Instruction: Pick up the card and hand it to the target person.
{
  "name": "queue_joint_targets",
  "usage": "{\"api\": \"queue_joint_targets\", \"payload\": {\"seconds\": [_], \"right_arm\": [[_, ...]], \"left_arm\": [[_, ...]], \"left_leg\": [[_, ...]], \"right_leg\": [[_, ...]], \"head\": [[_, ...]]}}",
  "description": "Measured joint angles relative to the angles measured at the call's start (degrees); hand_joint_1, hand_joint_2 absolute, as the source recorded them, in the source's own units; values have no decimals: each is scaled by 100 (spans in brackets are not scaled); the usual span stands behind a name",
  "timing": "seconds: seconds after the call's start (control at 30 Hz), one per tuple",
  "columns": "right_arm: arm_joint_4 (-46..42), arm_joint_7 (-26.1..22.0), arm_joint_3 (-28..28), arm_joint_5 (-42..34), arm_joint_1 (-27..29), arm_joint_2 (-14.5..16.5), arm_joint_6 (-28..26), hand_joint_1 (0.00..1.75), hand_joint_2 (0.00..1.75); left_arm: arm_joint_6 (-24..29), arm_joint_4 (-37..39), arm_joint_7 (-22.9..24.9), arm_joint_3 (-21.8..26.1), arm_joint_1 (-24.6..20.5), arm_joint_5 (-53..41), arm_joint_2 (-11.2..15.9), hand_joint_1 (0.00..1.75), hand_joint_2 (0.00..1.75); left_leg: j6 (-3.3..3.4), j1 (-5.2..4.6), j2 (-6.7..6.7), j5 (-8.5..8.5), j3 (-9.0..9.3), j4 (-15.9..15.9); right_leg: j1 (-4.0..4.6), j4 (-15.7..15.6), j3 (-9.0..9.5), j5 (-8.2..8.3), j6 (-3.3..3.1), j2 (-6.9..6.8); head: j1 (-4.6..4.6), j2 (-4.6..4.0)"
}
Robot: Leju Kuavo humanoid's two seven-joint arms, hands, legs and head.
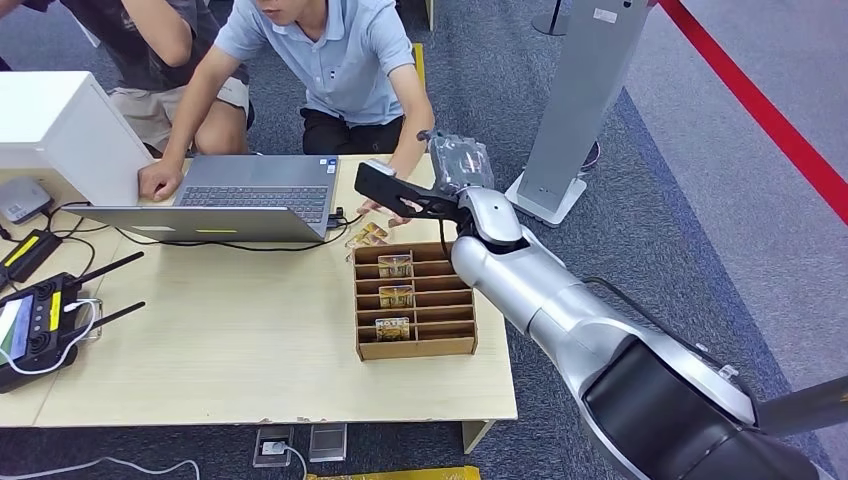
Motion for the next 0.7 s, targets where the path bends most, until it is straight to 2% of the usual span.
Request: {"api": "queue_joint_targets", "payload": {"seconds": [0.1,0.23,0.33,0.43,0.53,0.67,0.7], "right_arm": [[-169,23,-34,-355,-34,-110,-339,0,175],[-924,328,-201,-944,131,-462,-494,0,175],[-1786,560,-390,-1221,521,-811,-546,0,175],[-2803,597,-647,-1390,1149,-1199,-640,0,175],[-3868,52,-993,-1956,1966,-1546,-649,0,175],[-5166,-1528,-1577,-3009,3346,-1852,-580,0,175],[-5312,-1723,-1652,-3106,3528,-1880,-576,0,175]], "left_arm": [[62,0,21,0,2,95,0,0,175],[127,0,126,-1,6,208,0,0,175],[150,1,179,-1,9,278,0,0,175],[162,0,188,0,25,317,0,0,175],[162,-1,188,-1,37,327,0,0,175],[161,0,179,-1,48,318,0,0,175],[161,0,175,0,49,315,0,0,175]], "left_leg": [[0,0,0,0,3,1],[0,0,0,0,6,2],[0,-1,-1,-1,9,3],[0,0,-2,-3,9,3],[-1,0,-3,-6,10,3],[0,1,-3,-9,7,2],[0,1,-3,-9,7,2]], "right_leg": [[0,0,1,0,0,0],[0,-1,3,1,1,1],[0,-5,4,1,1,0],[0,-8,6,1,1,-1],[0,-10,5,0,1,0],[1,-12,5,-1,1,-1],[1,-12,4,-1,1,-1]], "head": [[-3,0],[5,0],[6,0],[8,0],[5,0],[2,0],[0,0]]}}
